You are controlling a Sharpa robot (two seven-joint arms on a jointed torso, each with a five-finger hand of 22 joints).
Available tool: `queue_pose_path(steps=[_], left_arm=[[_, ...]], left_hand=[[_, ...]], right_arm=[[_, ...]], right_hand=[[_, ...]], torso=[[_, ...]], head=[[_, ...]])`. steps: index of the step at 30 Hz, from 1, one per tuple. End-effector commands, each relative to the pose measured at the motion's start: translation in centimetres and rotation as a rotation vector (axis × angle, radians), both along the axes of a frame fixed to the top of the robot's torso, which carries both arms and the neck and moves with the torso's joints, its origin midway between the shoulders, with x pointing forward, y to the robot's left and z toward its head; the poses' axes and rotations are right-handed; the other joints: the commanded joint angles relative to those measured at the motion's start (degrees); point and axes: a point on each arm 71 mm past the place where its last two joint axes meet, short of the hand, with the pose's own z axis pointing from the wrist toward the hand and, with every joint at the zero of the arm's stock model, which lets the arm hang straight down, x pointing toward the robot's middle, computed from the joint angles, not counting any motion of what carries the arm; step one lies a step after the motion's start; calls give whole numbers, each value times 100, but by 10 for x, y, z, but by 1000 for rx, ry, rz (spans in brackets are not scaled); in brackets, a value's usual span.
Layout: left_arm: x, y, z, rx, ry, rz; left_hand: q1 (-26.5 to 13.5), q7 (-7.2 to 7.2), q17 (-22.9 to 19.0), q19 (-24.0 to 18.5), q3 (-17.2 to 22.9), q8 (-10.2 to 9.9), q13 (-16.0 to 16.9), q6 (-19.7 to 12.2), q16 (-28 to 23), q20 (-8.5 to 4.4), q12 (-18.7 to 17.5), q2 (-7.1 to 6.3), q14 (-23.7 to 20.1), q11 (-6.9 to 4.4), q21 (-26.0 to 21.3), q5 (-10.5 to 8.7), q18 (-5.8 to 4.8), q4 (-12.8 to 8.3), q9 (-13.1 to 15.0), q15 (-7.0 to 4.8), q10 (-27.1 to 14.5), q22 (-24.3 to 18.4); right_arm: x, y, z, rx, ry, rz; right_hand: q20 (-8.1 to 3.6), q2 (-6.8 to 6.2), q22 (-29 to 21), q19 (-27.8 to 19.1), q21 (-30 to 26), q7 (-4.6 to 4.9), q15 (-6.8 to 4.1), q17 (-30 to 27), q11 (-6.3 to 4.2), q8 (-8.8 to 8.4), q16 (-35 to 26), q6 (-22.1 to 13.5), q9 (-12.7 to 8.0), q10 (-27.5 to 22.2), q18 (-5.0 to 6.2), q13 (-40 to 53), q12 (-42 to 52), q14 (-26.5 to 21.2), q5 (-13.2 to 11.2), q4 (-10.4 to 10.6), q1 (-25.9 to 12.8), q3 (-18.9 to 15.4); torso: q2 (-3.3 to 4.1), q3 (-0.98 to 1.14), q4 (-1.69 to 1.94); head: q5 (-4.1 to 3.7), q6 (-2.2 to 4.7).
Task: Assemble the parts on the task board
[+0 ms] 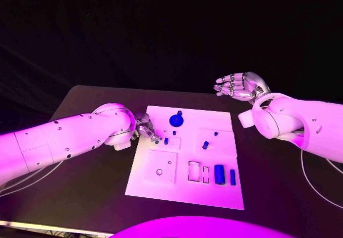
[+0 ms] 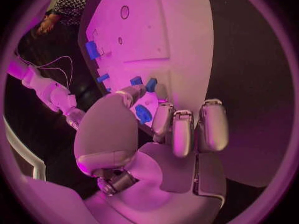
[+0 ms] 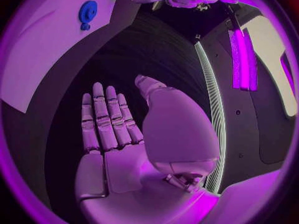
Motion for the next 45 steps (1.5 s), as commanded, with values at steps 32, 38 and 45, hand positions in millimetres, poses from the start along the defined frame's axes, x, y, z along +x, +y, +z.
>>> queue_pose_path(steps=[32, 38, 45], left_arm=[[8, 4, 38, -447, -185, 95], [7, -11, 43, -349, -384, -75], [1, -34, 35, -218, -532, -278]], left_hand=[[750, 839, -899, -2167, -1377, -567, -3209, -1733, -1176, 533, -2460, 361, -554, 757, -2073, -315, 534, 216, -550, 610, -2863, -3181], [1692, 995, -3053, -2582, -1084, -650, -4005, -2019, -2595, 707, -3254, 192, -2059, 955, -2853, -312, 568, 211, -942, 796, -3589, -3754], [2211, 990, -3400, -2569, -1053, -587, -4450, -2142, -2763, 733, -3548, 42, -2300, 972, -3130, -325, 572, 174, -1204, 813, -3835, -3933]], right_arm=[[-1, -4, -2, -21, -7, -6], [-1, -5, -3, -21, -3, -5], [-2, -5, -6, -21, 5, -3]], right_hand=[[15, -24, -123, -363, -128, 373, 19, -41, 18, -31, -49, 32, -19, 25, 4, -5, -39, 37, -17, 17, -41, -83], [14, -17, -110, -307, -124, 372, 20, -44, 18, -31, -50, 32, -20, 24, 6, -5, -40, 39, -15, 10, -30, -80], [15, 4, -114, -302, -120, 370, 17, -51, 15, -30, -52, 34, -21, 26, 12, -5, -40, 43, -10, -11, 3, -64]], torso=[[-2, 6, 8], [1, -1, 11], [5, -9, -2]], head=[[-89, 82], [-126, 113], [-145, 130]])
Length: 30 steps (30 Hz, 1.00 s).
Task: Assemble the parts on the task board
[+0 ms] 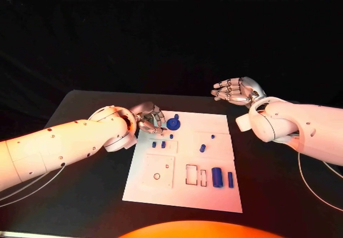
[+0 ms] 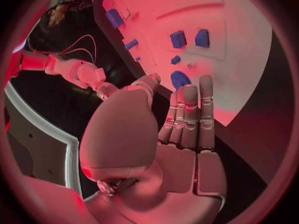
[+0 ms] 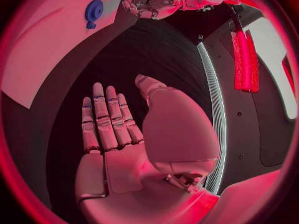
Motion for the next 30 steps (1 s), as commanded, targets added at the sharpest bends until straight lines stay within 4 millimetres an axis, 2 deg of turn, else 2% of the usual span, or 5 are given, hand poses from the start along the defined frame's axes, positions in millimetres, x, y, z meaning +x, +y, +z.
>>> queue_pose_path(steps=[1, 5, 11, 21, 30], left_arm=[[-3, -14, 4, 114, -215, -138], [-3, -20, -2, 167, -225, -181], [-2, -29, -8, 207, -214, -219], [1, -43, -15, 244, -181, -255], [4, -50, -22, 285, -127, -278]], left_hand=[[100, 21, -48, 19, 13, 55, -108, -41, -14, 12, -68, -11, -38, 21, -37, 4, 70, 2, -58, 27, -67, -21], [276, -62, -123, 43, 34, 96, -299, -14, 25, 6, -191, -34, -45, 13, -43, 6, 69, 3, -178, 19, -151, -22], [310, -99, -166, 91, 29, 101, -457, 119, 173, -7, -231, -29, 17, -7, 21, 4, 71, 26, -332, 3, -91, 23], [338, -215, 213, 144, 283, -148, -905, 634, 848, -31, -407, -39, 387, -22, 305, -1, 67, 24, -869, -22, 247, 235], [323, -226, 339, 120, 433, -281, -1063, 835, 1071, -27, -503, -62, 492, -36, 419, -9, 70, 14, -1049, -22, 399, 329]], right_arm=[[-1, 1, -1, -5, -4, 15], [-1, 1, -1, -5, -2, 16], [-1, 2, -2, -4, 0, 18], [-1, 3, -2, -4, 1, 20], [-1, 4, -2, -3, 2, 22]], right_hand=[[15, 9, 2, 21, -7, 370, 7, -8, 15, -30, -31, 35, -5, 26, 14, -5, -19, 35, -9, -35, 10, -13], [15, 9, 2, 21, -7, 370, 7, -8, 15, -30, -31, 35, -5, 26, 14, -5, -19, 35, -9, -35, 10, -13], [15, 15, 1, 21, -6, 369, 6, -10, 15, -30, -31, 35, -6, 26, 14, -5, -19, 36, -9, -40, 18, -8], [15, 19, 1, 27, -5, 369, 5, -12, 14, -30, -32, 35, -6, 26, 15, -5, -20, 37, -9, -47, 26, -4], [15, 22, -2, 23, -5, 369, 5, -14, 14, -30, -33, 35, -7, 26, 16, -5, -20, 38, -9, -50, 30, -1]], torso=[[4, -5, -6], [1, 1, -2], [3, 2, -3], [7, 7, -11], [7, 10, -14]], head=[[-14, 10], [-16, 10], [-17, 8], [-8, 4], [-21, -13]])
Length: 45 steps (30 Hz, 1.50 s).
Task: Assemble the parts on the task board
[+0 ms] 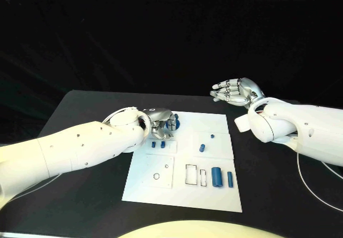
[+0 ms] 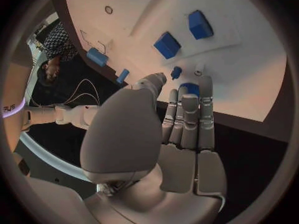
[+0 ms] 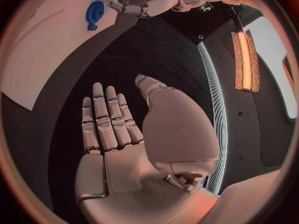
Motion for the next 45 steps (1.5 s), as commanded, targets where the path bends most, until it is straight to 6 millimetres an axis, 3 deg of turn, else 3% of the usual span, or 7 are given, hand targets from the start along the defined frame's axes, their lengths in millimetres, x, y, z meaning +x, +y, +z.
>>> queue_pose_path(steps=[1, 25, 40, 45], left_arm=[[-1, -4, -4, 48, 38, -30], [4, -9, -10, 79, 62, -22], [5, -10, -12, 78, 81, -24], [5, -10, -13, 89, 91, -20]], left_hand=[[41, 2, 51, 10, 70, -49, -33, 81, 67, 16, -46, -19, 77, -3, 54, -7, 75, -4, -39, -1, 85, 24], [285, 45, 269, -55, 673, -251, -275, 382, 442, -25, -248, 9, 288, -42, 419, -30, 78, -229, -272, -44, 448, 306], [160, 45, 353, -119, 752, -282, -316, 436, 546, -15, -283, -1, 363, -48, 524, -138, 76, -270, -308, -43, 532, 395], [177, 35, 646, -105, 833, -266, -325, 550, 703, -37, -272, 54, 568, -105, 607, -171, 82, -362, -307, -85, 697, 466]], right_arm=[[0, 2, 0, -3, -5, 18], [-1, 3, 0, -2, -4, 21], [-1, 4, 0, -2, -4, 23], [-1, 4, 0, -2, -4, 23]], right_hand=[[16, 22, -2, 23, -5, 369, -5, -7, 14, -30, -33, 35, -7, 27, 16, -5, -20, 27, -9, -34, 30, 14], [16, 29, -5, 25, -3, 370, -6, -12, 14, -30, -34, 36, -9, 27, 17, -5, -21, 30, -11, -38, 31, 17], [16, 32, -7, 24, -2, 370, -6, -14, 15, -29, -35, 37, -9, 27, 17, -5, -21, 31, -12, -36, 27, 17], [16, 32, -7, 24, -2, 370, -6, -14, 15, -29, -35, 37, -9, 27, 17, -5, -21, 31, -12, -36, 27, 17]], torso=[[-4, -1, 4], [-8, -6, 9], [-8, -5, 15], [-9, -4, 10]], head=[[-12, -10], [-46, -23], [-51, -34], [-49, -37]])
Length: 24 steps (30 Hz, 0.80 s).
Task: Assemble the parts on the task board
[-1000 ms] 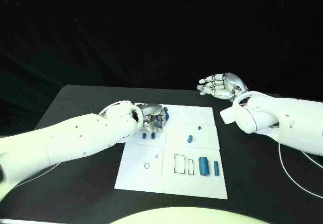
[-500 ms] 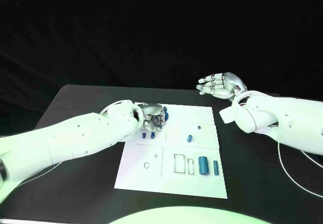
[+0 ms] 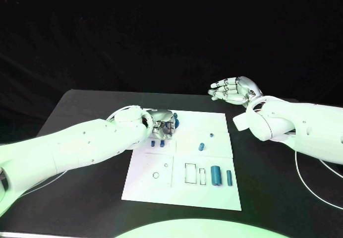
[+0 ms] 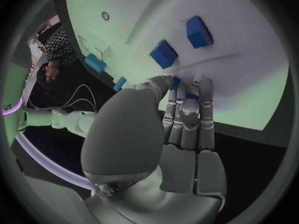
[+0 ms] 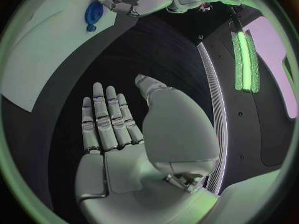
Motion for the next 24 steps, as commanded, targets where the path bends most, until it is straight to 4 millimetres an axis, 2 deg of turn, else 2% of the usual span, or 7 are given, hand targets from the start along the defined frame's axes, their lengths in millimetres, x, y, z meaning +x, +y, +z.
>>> queue_pose_path(steps=[1, 3, 4, 6, 11, 24], left_arm=[[-2, -1, -5, 24, 37, -7], [-2, -1, -5, 24, 35, -3], [-1, 0, -5, 24, 32, -1], [-1, 0, -5, 19, 23, 4], [0, 1, -3, -7, -6, 16], [1, 7, 5, -96, -45, 37]], left_hand=[[-10, -5, 149, -1, 55, -9, 3, 86, 83, -29, -18, 44, 114, -28, 69, -35, 81, -46, -1, -26, 104, 56], [8, -11, 249, 70, 102, -11, -4, 134, 136, -48, -33, 62, 189, -49, 162, -31, 63, -106, 3, -47, 168, 172], [33, -11, 513, 260, 147, 2, 17, 213, 244, -76, 0, 96, 359, -87, 351, -34, 19, -182, 16, -82, 302, 428], [40, -16, 784, 475, 206, 5, 31, 304, 347, -102, -10, 132, 533, -99, 557, -33, -35, -256, 29, -100, 397, 712], [20, -40, 984, 736, 326, -7, 76, 489, 428, -138, -48, 188, 706, -137, 823, -31, -98, -397, 62, -141, 576, 1060], [-134, -55, 1096, 920, 401, -41, 127, 652, 459, -168, -141, 180, 835, -167, 984, -32, -142, -467, 105, -171, 725, 1287]], right_arm=[[-1, 2, 0, -2, -6, 20], [-1, 2, 0, -2, -6, 20], [-1, 2, 0, -2, -6, 20], [-1, 2, 0, -2, -7, 20], [-1, 3, 0, -2, -7, 21], [0, 4, 0, -1, -8, 25]], right_hand=[[16, 32, -7, 24, -2, 370, -6, -5, 15, -30, -35, 37, -5, 27, 18, -5, -21, 31, -12, -19, 27, 0], [16, 37, -13, 13, -3, 370, -6, -9, 15, -29, -36, 38, -6, 28, 18, -5, -22, 33, -13, -17, 21, -1], [16, 37, -13, 13, -3, 370, -6, -9, 15, -29, -36, 38, -6, 28, 18, -5, -22, 33, -13, -17, 21, -1], [16, 37, -13, 13, -3, 370, -6, -9, 15, -29, -36, 38, -6, 28, 18, -5, -22, 33, -13, -17, 21, -1], [16, 39, -15, 8, -3, 370, -6, -10, 15, -29, -37, 38, -6, 28, 17, -5, -22, 34, -13, -16, 18, -1], [16, 44, -18, 4, -3, 370, -6, -13, 15, -29, -38, 40, -7, 29, 17, -5, -22, 36, -13, -14, 14, -1]], torso=[[-4, 2, -4], [-4, 3, -4], [-4, 3, -3], [-3, 3, -2], [-1, 3, -3], [-1, 3, -3]], head=[[0, -2], [1, 2], [0, 2], [-1, 3], [-2, 11], [8, 42]])
